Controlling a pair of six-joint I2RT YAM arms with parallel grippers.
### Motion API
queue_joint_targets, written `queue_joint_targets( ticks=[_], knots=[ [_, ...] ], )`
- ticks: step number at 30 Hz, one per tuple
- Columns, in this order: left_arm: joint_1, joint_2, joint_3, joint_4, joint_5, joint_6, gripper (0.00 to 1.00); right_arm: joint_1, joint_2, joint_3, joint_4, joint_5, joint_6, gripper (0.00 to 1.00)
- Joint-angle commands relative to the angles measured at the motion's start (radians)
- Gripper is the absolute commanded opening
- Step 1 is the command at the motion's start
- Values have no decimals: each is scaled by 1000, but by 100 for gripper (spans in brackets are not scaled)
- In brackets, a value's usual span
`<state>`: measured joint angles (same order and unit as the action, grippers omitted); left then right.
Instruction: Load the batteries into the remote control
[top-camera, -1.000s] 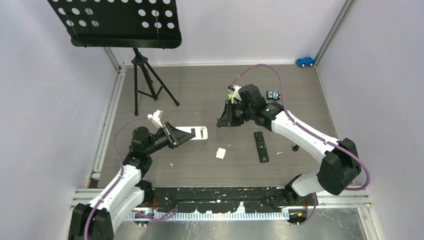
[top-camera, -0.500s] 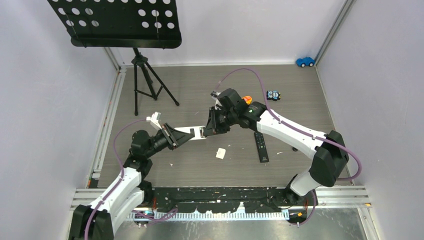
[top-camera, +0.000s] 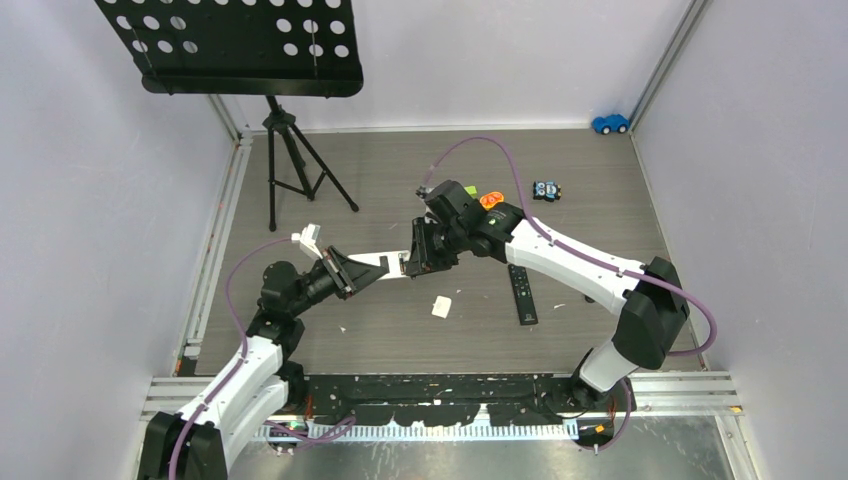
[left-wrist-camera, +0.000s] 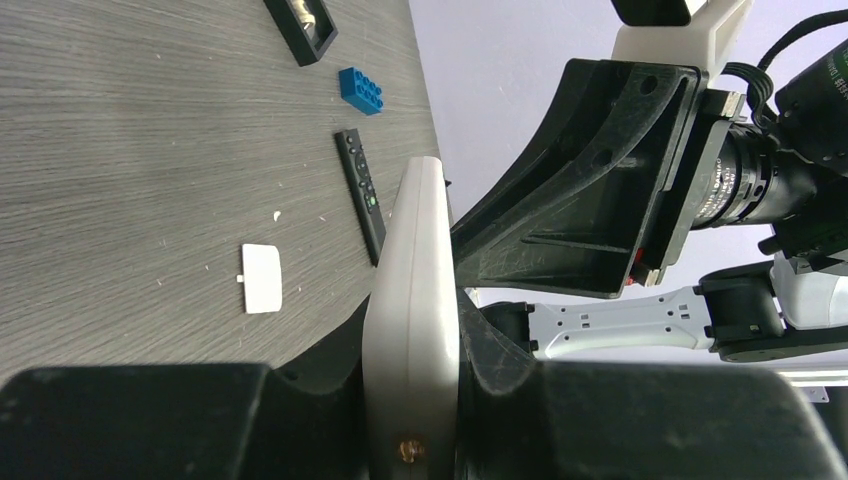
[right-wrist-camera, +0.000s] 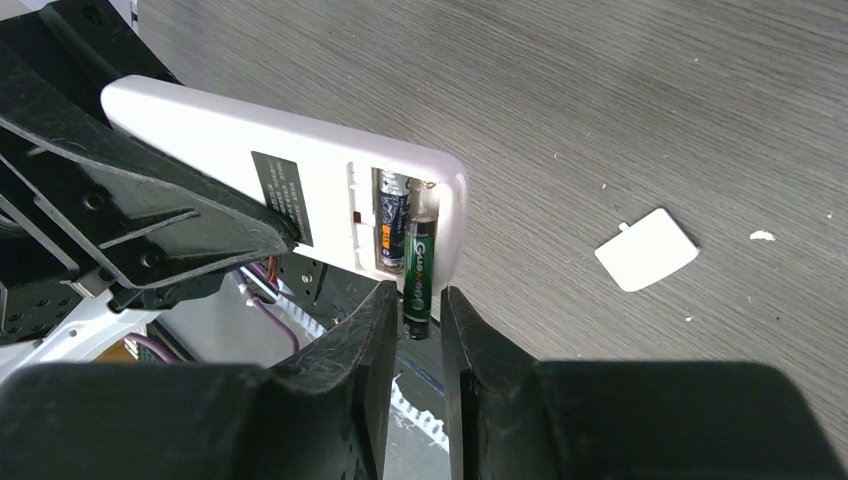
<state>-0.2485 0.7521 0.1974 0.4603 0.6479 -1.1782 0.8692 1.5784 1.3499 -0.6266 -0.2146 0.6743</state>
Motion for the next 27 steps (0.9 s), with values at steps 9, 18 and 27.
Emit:
queue_joint_targets(
  ticks=[9, 18, 27],
  knots=[
    [-2, -15, 4, 74, 6, -20, 0, 10, -3, 32, 48, 25, -6, 28],
    [-2, -13, 22, 54, 23, -231, 0, 8, -33, -13, 136, 80, 73, 21],
    [-2, -16, 19, 48, 0, -223, 0, 8, -70, -15, 133, 80, 91, 36]
  ],
)
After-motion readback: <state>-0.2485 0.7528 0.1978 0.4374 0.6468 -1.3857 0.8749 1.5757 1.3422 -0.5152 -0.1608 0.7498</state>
